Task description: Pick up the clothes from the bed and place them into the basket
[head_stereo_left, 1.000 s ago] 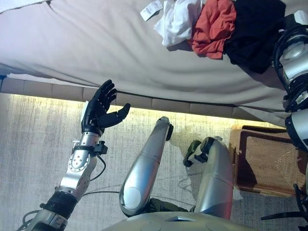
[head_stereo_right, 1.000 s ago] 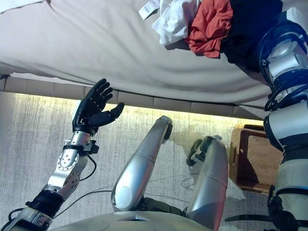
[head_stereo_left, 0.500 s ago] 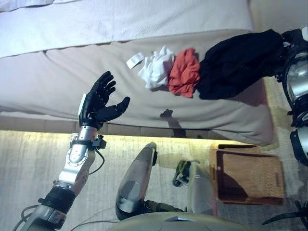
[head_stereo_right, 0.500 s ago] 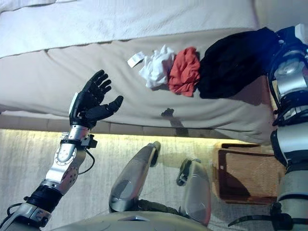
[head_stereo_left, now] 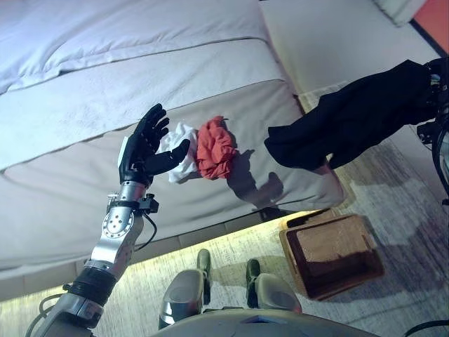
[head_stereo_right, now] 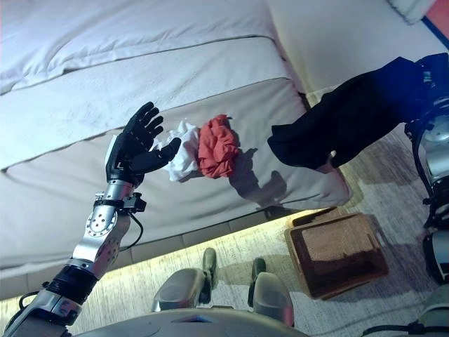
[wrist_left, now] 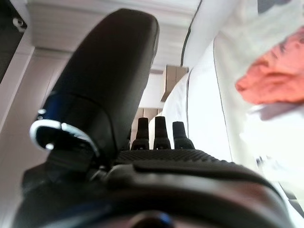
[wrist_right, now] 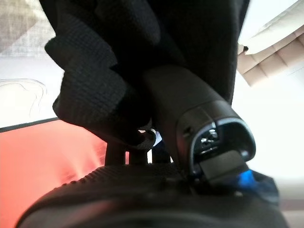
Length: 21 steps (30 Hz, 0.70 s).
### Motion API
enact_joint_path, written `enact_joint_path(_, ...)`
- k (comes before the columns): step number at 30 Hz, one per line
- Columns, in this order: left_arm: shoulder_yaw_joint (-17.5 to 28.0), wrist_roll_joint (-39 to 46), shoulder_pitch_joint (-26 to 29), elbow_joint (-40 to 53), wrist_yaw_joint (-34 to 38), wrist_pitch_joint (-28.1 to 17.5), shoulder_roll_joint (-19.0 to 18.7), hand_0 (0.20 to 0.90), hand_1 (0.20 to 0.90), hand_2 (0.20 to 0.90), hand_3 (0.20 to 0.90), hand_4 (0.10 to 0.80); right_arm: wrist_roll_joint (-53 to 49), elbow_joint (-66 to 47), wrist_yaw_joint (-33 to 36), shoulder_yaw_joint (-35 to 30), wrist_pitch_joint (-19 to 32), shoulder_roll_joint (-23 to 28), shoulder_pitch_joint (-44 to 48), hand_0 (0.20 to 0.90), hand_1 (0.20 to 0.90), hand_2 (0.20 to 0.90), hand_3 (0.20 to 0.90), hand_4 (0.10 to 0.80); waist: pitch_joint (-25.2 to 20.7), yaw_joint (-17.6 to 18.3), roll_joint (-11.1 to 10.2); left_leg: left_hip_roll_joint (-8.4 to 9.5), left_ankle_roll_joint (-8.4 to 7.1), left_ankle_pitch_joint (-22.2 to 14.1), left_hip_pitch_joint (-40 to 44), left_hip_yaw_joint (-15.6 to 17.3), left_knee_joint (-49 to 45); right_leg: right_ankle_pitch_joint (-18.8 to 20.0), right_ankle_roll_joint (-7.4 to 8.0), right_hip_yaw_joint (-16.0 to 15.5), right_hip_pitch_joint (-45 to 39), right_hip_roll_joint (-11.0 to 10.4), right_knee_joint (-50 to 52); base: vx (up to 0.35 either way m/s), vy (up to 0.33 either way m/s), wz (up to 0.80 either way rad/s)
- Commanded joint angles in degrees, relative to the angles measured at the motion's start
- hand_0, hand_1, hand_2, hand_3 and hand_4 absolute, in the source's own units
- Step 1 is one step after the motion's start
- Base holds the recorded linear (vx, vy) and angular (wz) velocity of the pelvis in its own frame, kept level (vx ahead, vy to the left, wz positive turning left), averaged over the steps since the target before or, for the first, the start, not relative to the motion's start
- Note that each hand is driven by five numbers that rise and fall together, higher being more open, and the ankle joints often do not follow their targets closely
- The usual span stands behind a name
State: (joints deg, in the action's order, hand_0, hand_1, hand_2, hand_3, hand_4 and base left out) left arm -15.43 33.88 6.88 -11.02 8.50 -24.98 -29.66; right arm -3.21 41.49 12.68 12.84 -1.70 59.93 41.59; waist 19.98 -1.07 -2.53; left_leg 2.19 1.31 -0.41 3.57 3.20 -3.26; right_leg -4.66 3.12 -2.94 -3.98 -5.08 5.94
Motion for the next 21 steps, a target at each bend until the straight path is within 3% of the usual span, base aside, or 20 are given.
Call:
enact_joint_path(1,-0.7,-3.5,0.0,-1.4,-0.4,-5.2,1.7,0.900,0.900,0.900,0.900,0.800,0.9,-6.6,7.9,-4.1,5.1,6.2,-2.7,0.300,0.300,0.300,0.200,0.100,-11.9,1.9,-0.5,-2.03,-1.05,-3.1,0.4,-0.5,2.1,3.6,-1.08,1.6,2.5,2.6,-1.5,-0.020,0.034,-0.18)
enact_joint_path(8,-0.1,-4.6,1.2,-4.8,-1.8,-4.4,2.7,0.900,0.900,0.900,0.900,0.800,1.8,-16.5,9.3,-13.0,3.4,3.2,-13.9,0.300,0.300,0.300,0.200,0.100,-12.7,5.0,-0.4,-2.10,-0.79,-2.6,2.4,1.3,5.7,5.7,0.02,4.6,2.4,3.0,-4.2,-0.021,0.023,-0.21)
enact_joint_path(15,0.3,-7.9,3.4,-8.4,-0.9,-4.7,4.6,0.900,0.900,0.900,0.900,0.800,3.0,-24.6,7.6,-16.1,1.6,-3.4,-21.0,0.300,0.300,0.300,0.200,0.100,-12.7,8.5,0.1,-2.41,-0.61,-3.1,3.8,4.0,6.8,7.0,0.53,7.6,2.6,3.7,-5.9,0.005,0.017,-0.24)
enact_joint_path(21,1.6,-9.8,2.4,-8.8,-0.1,-4.9,5.9,0.900,0.900,0.900,0.900,0.800,5.0,-28.7,6.9,-21.2,5.8,-8.6,-31.1,0.300,0.300,0.300,0.200,0.100,-12.5,10.7,0.5,-2.50,-0.41,-3.4,4.3,5.7,6.9,7.8,0.78,9.6,3.1,4.3,-6.3,0.012,-0.001,-0.17)
